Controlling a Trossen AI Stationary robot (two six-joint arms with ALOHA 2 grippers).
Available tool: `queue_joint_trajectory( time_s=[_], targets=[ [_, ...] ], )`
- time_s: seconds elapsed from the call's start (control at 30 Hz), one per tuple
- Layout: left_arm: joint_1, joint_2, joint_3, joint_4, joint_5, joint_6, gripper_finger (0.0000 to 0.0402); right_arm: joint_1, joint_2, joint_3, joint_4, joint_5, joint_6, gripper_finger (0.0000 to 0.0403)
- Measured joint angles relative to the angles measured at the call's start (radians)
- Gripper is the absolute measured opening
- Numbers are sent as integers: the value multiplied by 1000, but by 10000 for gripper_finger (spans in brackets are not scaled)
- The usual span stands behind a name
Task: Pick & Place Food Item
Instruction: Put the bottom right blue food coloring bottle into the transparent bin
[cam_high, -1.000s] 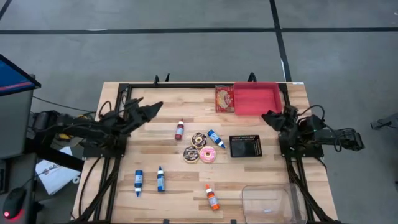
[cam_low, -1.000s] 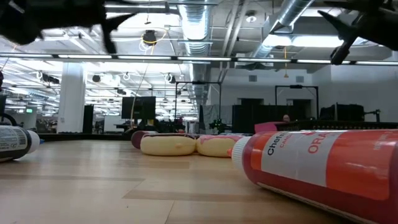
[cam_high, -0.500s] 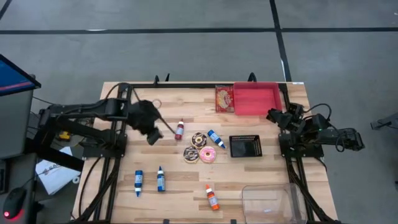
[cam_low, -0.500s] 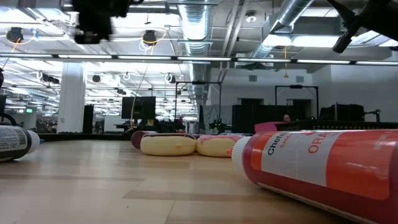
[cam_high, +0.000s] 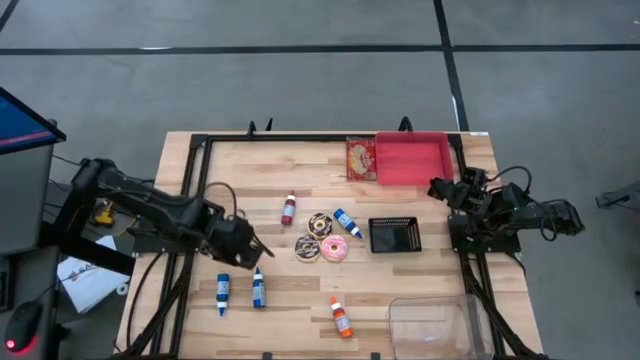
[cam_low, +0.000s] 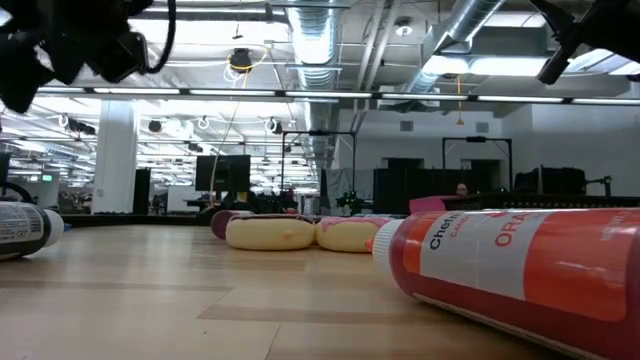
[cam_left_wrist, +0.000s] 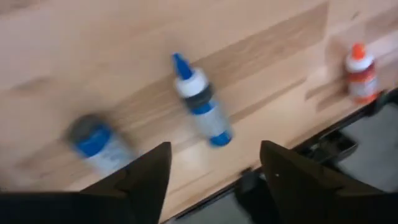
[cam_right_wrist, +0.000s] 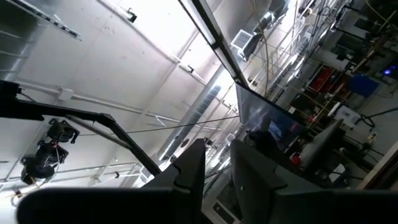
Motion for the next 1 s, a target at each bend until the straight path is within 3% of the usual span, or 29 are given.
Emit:
queue_joint_trajectory(
  time_s=[0.2,0.63,1.0],
  targets=[
    [-44,102,-47,139,-71,-152,264,34,2,1,-20,29,-15,71],
    [-44,318,-46,236,-67,-167,225,66,35,33,-25,49,-59,71],
    [-44,410,-46,248,-58,-189,218,66,40,99,-105,47,-91,71]
  ],
)
